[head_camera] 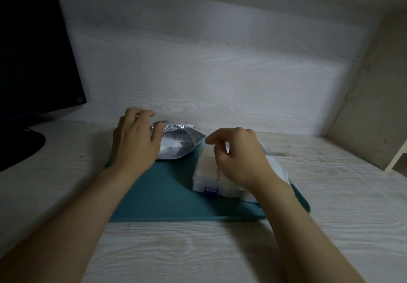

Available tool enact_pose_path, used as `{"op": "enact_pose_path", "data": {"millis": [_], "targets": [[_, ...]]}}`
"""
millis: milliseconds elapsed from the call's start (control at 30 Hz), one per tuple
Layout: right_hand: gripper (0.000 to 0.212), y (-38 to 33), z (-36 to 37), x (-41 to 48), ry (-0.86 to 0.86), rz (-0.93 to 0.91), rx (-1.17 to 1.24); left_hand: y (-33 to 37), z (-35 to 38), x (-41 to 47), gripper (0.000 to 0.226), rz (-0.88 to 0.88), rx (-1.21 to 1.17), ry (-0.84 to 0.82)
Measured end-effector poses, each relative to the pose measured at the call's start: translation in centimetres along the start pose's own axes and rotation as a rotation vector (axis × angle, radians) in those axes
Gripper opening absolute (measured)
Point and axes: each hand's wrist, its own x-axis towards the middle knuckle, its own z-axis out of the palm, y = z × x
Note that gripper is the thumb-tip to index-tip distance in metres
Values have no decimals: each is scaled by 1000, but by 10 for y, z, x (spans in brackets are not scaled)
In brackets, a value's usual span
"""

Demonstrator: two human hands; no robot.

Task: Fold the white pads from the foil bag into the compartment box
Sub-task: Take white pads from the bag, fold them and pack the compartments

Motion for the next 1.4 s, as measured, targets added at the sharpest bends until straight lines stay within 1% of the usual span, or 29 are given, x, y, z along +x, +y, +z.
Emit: {"op": "enact_pose_path", "data": {"millis": [67, 167, 200, 233, 300, 333, 467, 533, 633, 700, 833, 967, 1033, 1100, 1200, 1400], "targets": [[42, -13, 8, 5, -54, -35, -15, -6, 0, 1, 28, -46, -18, -68], [46, -38, 24, 19, -162, -118, -100, -5, -8, 2, 23, -62, -41, -79], [42, -47, 31, 24, -237, -118, -142, -4, -10, 3, 23, -58, -40, -72], [33, -55, 38, 28, -318, -110, -175, -3, -12, 4, 23, -56, -39, -69], [11, -68, 54, 35, -433, -110, -235, -3, -14, 6, 25, -66, -56, -66], [10, -70, 63, 40, -459, -110, -258, -4, -15, 7, 26, -74, -82, -62], [35, -59, 105, 61, -504, -72, -273, -12, -16, 9, 25, -90, -199, -19], [44, -52, 122, 68, -532, -65, -280, -14, -16, 10, 28, -99, -216, -7], [67, -47, 136, 68, -621, -97, -372, -12, -14, 9, 35, -109, -210, 14], [69, -49, 139, 66, -661, -105, -416, -11, -13, 9, 38, -116, -206, 34], [52, -58, 126, 58, -585, -99, -364, -13, -13, 9, 42, -134, -186, 52], [37, -65, 108, 50, -459, -169, -348, -12, -12, 9, 42, -180, -171, 24], [36, -68, 101, 47, -384, -173, -367, -11, -11, 9, 43, -196, -164, 12], [41, -68, 98, 45, -346, -167, -355, -12, -11, 9, 45, -203, -163, 9], [49, -68, 96, 41, -369, -168, -348, -13, -10, 8, 45, -195, -155, 12], [38, -68, 99, 40, -391, -184, -385, -12, -13, 7, 47, -209, -135, 3]]}}
